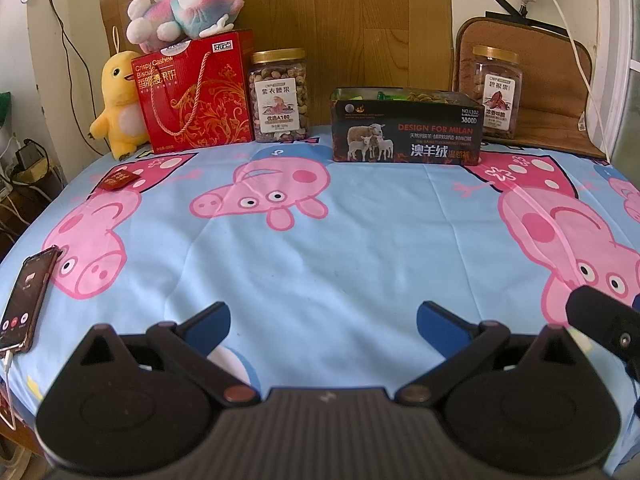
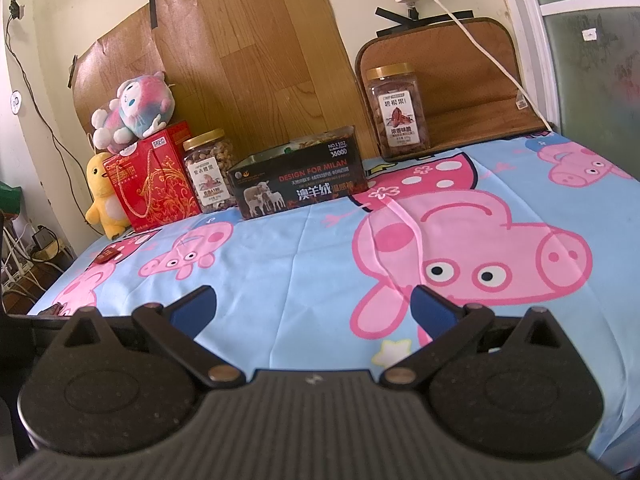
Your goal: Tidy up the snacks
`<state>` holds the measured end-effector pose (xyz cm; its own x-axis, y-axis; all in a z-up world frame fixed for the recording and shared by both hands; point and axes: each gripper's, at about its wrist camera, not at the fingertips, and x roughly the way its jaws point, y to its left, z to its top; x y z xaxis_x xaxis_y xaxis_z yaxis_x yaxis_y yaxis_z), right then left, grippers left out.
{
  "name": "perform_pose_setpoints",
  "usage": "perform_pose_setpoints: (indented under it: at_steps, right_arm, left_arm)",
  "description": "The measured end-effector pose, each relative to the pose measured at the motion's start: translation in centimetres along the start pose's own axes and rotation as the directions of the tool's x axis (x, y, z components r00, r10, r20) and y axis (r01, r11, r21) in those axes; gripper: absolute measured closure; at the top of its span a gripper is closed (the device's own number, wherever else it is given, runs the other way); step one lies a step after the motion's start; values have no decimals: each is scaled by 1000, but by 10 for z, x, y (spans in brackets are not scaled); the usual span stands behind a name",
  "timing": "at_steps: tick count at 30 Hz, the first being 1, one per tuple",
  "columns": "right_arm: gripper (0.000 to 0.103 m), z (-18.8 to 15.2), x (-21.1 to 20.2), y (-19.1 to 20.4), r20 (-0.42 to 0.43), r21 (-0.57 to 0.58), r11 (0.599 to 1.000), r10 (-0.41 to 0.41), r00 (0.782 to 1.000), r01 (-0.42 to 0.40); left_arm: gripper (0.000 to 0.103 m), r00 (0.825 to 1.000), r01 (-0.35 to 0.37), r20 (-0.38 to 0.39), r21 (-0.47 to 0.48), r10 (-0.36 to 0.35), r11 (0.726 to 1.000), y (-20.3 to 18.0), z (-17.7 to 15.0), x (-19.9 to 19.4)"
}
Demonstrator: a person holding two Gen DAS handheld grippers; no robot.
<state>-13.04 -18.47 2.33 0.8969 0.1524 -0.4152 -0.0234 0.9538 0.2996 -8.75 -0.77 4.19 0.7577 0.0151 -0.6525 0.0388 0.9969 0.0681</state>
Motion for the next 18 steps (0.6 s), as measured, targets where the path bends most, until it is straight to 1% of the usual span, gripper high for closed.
perform_pose_setpoints:
  at_steps: [12,18]
  right_arm:
    - [0,-1,0,0,-2,2,1000,-1,1000,1]
    - [0,-1,0,-1,-3,2,1000,-1,1000,1]
  left_arm:
    - [0,1000,0,1,-2,0,1000,0,-1,1]
    - [0,1000,10,17,-15,-9,1000,4,1,-2]
